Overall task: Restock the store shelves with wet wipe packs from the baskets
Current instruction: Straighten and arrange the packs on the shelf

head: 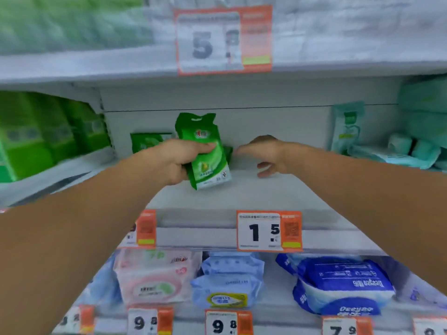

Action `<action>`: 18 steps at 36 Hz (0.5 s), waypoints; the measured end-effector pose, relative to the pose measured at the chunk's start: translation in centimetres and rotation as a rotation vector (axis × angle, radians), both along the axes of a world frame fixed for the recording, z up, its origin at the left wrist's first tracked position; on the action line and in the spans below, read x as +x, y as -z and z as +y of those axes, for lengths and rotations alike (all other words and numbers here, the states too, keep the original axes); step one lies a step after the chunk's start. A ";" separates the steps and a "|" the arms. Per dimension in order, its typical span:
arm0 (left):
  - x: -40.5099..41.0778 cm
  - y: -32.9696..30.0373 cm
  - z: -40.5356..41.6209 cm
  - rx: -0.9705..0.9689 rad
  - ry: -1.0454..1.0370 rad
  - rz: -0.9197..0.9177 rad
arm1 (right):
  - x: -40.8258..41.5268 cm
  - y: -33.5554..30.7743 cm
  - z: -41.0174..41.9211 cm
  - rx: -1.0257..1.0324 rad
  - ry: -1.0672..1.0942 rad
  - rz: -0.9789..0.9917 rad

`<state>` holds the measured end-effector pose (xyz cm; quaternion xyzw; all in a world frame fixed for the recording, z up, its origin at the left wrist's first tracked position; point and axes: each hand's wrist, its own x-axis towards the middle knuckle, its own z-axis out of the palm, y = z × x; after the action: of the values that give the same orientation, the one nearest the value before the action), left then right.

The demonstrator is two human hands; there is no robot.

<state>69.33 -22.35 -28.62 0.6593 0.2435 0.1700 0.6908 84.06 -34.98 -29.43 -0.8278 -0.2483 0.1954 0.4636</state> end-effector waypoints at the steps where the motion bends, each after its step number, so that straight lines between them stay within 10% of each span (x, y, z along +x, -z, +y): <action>1: -1.0 0.2 1.6 0.001 -0.066 -0.009 | -1.1 -0.3 1.4 -0.084 -0.005 -0.064; 18: -11.0 1.9 10.0 -0.093 -0.222 -0.144 | -5.1 0.9 10.0 -0.402 -0.004 -0.418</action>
<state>58.38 -12.34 -30.48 0.5816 0.2723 0.2811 0.7131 78.94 -24.95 -30.37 -0.9250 -0.2962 0.0667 0.2285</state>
